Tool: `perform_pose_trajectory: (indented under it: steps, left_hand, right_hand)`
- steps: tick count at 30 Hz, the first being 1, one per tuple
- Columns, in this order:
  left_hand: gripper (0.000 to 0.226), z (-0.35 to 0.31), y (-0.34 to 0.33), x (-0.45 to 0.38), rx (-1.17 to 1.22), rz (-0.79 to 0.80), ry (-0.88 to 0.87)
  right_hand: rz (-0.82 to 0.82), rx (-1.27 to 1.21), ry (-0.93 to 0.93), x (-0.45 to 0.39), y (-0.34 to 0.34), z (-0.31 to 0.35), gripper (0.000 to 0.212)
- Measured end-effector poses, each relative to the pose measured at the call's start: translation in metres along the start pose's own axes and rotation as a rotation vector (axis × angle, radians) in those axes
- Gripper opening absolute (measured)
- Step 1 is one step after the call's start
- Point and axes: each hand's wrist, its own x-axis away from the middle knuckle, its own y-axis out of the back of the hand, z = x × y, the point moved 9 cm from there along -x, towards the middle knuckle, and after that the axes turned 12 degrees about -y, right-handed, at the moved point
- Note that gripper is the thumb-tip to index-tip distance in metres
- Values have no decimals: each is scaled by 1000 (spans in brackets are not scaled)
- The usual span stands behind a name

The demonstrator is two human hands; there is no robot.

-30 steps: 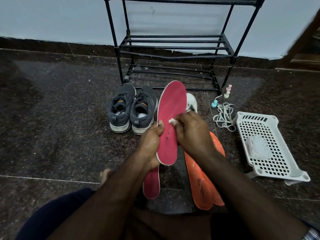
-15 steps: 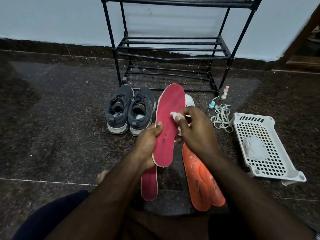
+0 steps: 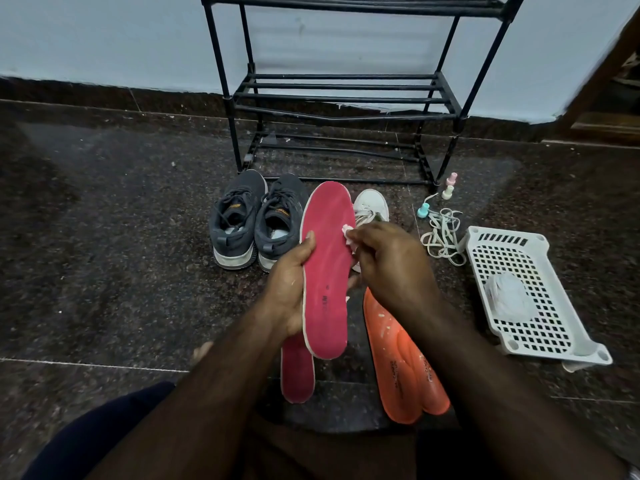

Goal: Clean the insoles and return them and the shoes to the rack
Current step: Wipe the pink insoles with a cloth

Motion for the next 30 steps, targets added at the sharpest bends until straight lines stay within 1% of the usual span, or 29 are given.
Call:
perform_pose_trajectory:
  steps: [3, 6, 8, 9, 11, 13, 15, 17, 20, 22, 24, 27, 29, 30]
  left_hand:
    - [53, 0, 2, 0, -56, -5, -7]
    - [57, 2, 4, 0, -35, -46, 0]
    - [58, -1, 7, -2, -55, -67, -55]
    - [56, -2, 7, -3, -73, -64, -89]
    - [45, -4, 8, -2, -149, -74, -136]
    - [37, -5, 6, -1, -230, -48, -151]
    - [36, -5, 4, 1, -272, -41, -153]
    - [38, -5, 4, 2, -263, -59, -145]
    - [44, -3, 7, 2, -189, -94, -120]
    - [41, -3, 8, 1, -193, -100, -129]
    - [35, -2, 8, 1, -231, -88, -139]
    - [33, -2, 3, 3, -281, -45, -142]
    - [34, -2, 3, 4, -285, -43, -137]
    - [35, -2, 4, 5, -277, -53, -129]
  right_hand:
    - [40, -45, 0, 7, -10, 5, 22]
    - [144, -36, 98, 19, -26, 22, 18]
    - [172, -30, 139, 24, -29, 27, 21]
    - [153, -26, 138, 22, -27, 25, 21]
    - [61, -12, 82, 13, -17, 14, 16]
    - [-44, 16, 2, 0, -5, 0, 19]
    - [-72, 53, -34, -6, -3, -6, 23]
    - [-35, 79, -23, 1, -11, -3, 23]
    - [80, 84, 57, 23, -31, 12, 15]
    - [121, 53, 70, 26, -34, 14, 15]
    - [71, 22, 48, 17, -25, 9, 10]
    - [-93, 52, -20, -1, -3, -5, 4]
    - [-130, 64, -36, -4, 1, -10, 6]
    - [-115, 62, -30, -2, -2, -9, 8]
